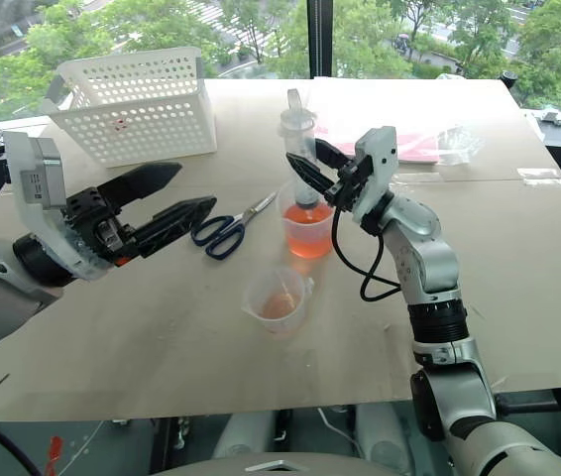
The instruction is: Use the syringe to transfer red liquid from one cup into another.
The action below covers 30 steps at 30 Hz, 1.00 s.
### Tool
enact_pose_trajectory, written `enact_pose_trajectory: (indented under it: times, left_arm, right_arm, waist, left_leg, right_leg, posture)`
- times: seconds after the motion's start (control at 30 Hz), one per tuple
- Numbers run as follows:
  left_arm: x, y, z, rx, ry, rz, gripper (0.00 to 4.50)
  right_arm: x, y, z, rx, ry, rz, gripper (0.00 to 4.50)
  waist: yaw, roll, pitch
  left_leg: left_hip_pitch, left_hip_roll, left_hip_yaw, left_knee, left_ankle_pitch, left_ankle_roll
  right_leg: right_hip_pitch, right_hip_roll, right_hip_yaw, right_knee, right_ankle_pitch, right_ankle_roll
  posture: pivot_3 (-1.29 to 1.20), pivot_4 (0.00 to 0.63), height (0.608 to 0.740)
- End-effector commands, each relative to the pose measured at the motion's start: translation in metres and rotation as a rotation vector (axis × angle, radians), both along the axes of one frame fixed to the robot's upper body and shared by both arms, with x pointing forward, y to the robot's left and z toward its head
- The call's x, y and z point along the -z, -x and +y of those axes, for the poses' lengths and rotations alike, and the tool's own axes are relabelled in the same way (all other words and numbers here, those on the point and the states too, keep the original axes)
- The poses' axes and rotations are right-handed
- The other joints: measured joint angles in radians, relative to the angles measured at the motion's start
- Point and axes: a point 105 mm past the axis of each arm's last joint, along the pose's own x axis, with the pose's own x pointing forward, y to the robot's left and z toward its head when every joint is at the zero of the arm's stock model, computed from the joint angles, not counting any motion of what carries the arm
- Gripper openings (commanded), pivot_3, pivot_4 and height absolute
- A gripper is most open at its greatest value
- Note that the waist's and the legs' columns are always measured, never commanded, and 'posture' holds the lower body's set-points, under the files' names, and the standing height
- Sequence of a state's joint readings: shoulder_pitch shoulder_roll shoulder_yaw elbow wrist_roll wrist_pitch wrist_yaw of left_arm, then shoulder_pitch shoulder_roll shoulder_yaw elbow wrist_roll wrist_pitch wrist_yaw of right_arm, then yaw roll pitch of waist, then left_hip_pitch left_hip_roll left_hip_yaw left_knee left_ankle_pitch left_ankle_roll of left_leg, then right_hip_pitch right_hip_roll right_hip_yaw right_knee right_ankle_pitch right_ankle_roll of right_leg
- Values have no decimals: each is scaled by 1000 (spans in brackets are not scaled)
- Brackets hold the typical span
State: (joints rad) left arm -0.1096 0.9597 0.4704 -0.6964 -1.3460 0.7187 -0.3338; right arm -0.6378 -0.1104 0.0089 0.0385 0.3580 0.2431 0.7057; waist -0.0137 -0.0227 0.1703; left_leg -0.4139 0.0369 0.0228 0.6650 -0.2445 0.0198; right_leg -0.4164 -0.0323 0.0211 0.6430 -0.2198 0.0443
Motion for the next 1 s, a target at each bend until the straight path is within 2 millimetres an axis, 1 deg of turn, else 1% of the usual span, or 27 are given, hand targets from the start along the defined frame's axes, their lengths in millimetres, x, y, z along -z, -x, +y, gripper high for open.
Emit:
enact_pose_trajectory:
  times: [0.03,0.13,0.3,0.4,0.47,0.5,0.53,0.6,0.7,0.77,0.8,0.83,0.9,1.0]
  left_arm:
    - [-7,13,-3,55,-31,-9,4500]
    - [-4,18,-5,80,-55,18,4500]
    - [6,21,3,72,-92,74,4500]
    - [8,20,5,65,-107,78,4500]
    - [7,17,6,65,-114,74,4500]
    - [5,13,6,52,-125,61,4500]
    - [4,5,11,3,-163,47,4500]
    - [-4,-15,15,-43,-193,13,4500]
    - [-18,-39,14,-56,-216,-18,4500]
    - [-28,-54,5,-17,-253,-55,4500]
    - [-32,-62,0,-1,-260,-65,4500]
    - [-35,-70,-4,12,-272,-72,4500]
    - [-35,-81,-13,55,-322,-87,4500]
    - [-38,-97,-27,101,-350,-114,4500]
  right_arm:
    - [-13,4,2,-4,-9,-85,1367]
    - [-5,0,3,3,-5,-72,1367]
    - [22,-1,10,6,38,-36,1365]
    - [29,-3,9,16,47,-36,1364]
    - [30,-3,9,23,34,-31,1363]
    - [28,-2,8,21,18,-35,1361]
    - [24,0,8,17,3,-43,1360]
    - [19,3,9,5,-20,-59,1360]
    - [16,7,11,-9,-15,-75,1359]
    - [15,9,12,-12,-16,-80,1359]
    - [15,9,12,-12,-15,-82,1359]
    - [15,10,12,-14,-15,-85,1359]
    - [15,10,13,-14,-13,-88,1359]
    - [16,9,15,-10,7,-95,1359]
  waist:
    - [-2,0,0]
    - [-3,0,0]
    - [-3,0,0]
    - [-2,0,0]
    - [-2,0,0]
    - [-1,0,0]
    - [0,0,0]
    - [3,-1,0]
    - [3,0,0]
    - [3,-1,0]
    - [2,-1,0]
    - [2,-1,0]
    - [1,-1,0]
    - [-1,-1,0]
  left_leg:
    - [0,0,0,-1,0,0]
    - [1,1,0,-2,0,0]
    - [1,0,0,-2,0,-1]
    - [1,0,0,-2,0,-1]
    - [2,0,0,-2,1,-1]
    - [2,0,0,-2,1,-2]
    - [2,0,0,-2,1,-2]
    - [3,0,-1,-2,2,-3]
    - [4,0,-1,-2,3,-4]
    - [4,0,-1,-2,3,-4]
    - [4,0,-1,-2,3,-4]
    - [3,0,-1,-2,3,-4]
    - [2,0,-1,-2,3,-4]
    - [0,0,0,-2,3,-4]
  right_leg:
    - [0,0,0,0,0,0]
    - [0,2,0,0,0,-1]
    - [-1,1,1,0,0,-1]
    - [0,1,1,-1,0,-1]
    - [0,1,1,0,-2,-4]
    - [1,1,1,0,-2,-4]
    - [1,1,0,0,-2,-4]
    - [1,2,-1,0,-2,-4]
    - [3,3,-1,1,-2,-4]
    - [3,3,-1,1,-2,-4]
    - [3,3,-1,1,0,-1]
    - [3,3,-1,0,0,0]
    - [2,3,-1,0,0,0]
    - [0,3,0,0,0,0]
  posture:
    - [0,150,740]
    - [0,150,740]
    - [0,150,740]
    - [0,150,740]
    - [0,150,740]
    - [0,150,740]
    - [0,150,740]
    - [0,150,740]
    - [0,150,740]
    - [0,150,740]
    - [0,150,740]
    - [0,150,740]
    - [0,150,740]
    - [0,150,740]
